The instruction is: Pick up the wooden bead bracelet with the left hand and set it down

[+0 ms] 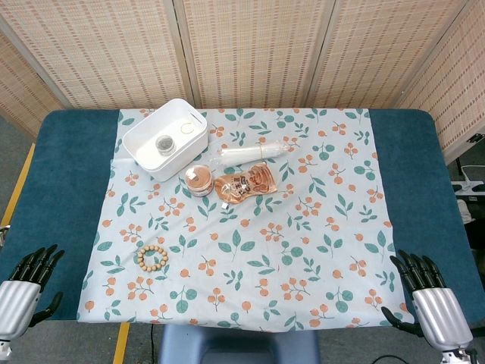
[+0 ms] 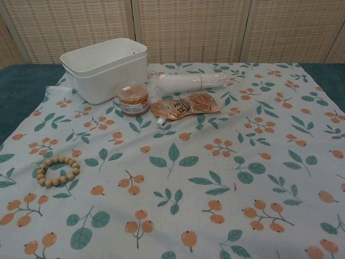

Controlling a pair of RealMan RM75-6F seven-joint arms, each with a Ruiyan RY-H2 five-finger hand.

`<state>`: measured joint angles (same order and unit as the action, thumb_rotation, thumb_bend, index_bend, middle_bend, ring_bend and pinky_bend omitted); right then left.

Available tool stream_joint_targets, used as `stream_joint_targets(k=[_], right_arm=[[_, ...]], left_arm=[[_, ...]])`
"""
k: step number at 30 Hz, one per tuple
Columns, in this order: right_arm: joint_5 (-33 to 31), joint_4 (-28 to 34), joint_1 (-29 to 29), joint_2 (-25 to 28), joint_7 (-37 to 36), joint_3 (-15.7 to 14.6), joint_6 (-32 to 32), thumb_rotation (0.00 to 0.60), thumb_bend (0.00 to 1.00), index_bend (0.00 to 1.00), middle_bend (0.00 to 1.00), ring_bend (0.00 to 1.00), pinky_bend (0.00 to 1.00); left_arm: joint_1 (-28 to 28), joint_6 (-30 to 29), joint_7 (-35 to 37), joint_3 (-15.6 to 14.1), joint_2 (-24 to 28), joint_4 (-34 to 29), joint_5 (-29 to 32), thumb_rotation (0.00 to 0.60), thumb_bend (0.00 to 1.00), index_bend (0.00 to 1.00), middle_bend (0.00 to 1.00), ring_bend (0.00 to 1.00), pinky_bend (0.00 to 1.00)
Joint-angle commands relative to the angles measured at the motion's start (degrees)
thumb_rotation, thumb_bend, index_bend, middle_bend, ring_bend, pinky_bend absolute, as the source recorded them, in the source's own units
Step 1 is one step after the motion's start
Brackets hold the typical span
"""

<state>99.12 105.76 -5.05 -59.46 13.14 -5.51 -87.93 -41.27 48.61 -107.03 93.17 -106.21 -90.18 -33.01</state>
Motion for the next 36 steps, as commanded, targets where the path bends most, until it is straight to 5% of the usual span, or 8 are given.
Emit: stream_joint_targets(k=[1, 4, 8, 16, 23, 36], right_arm=[[0.17, -0.59, 0.08, -0.45, -0.20, 0.11, -0.10, 0.435, 0.19, 0.00, 0.00, 0.00, 0.00], [0.40, -0.50, 0.05, -0.20, -0.70, -0.05, -0.28, 0.434, 0.19, 0.00, 0.00, 0.00, 0.00], [1.32, -0.42, -0.26, 0.16, -1.39, -0.30, -1.27, 0.435, 0.19, 0.00, 0.00, 0.00, 0.00], [1.80, -0.44, -0.11, 0.21, -1.52, -0.55, -1.00, 0.435, 0.19, 0.00, 0.00, 0.00, 0.00], [1.90, -0.28, 0.38, 1.06, -2.74, -1.01, -0.03, 0.439, 0.19, 0.00, 0.00, 0.00, 0.00], [1.05, 0.51, 0.38, 2.85, -4.26, -1.41, 0.27, 0.439, 0.19, 0.00, 0.00, 0.00, 0.00]], left_arm=[[0.09, 0.74, -0.03, -0.66, 0.11, 0.37, 0.06, 0.600, 0.41, 0.00, 0.00, 0.00, 0.11], [0.93, 2.00, 0.27, -2.31, 0.21, 1.60, 0.13, 0.600, 0.41, 0.00, 0.00, 0.00, 0.10], [2.30, 1.77, 1.25, -6.02, -1.03, 2.98, 0.48, 0.600, 0.45, 0.00, 0.15, 0.00, 0.08], [5.43, -0.24, -7.30, -8.26, -5.55, 3.85, -2.02, 0.600, 0.46, 0.17, 0.32, 0.06, 0.06], [10.02, -1.63, -18.92, -13.54, -12.12, 9.17, -5.97, 0.600, 0.46, 0.32, 0.46, 0.11, 0.03], [13.29, 0.28, -32.88, -15.59, -16.55, 16.52, -7.52, 0.600, 0.44, 0.28, 0.38, 0.10, 0.02]])
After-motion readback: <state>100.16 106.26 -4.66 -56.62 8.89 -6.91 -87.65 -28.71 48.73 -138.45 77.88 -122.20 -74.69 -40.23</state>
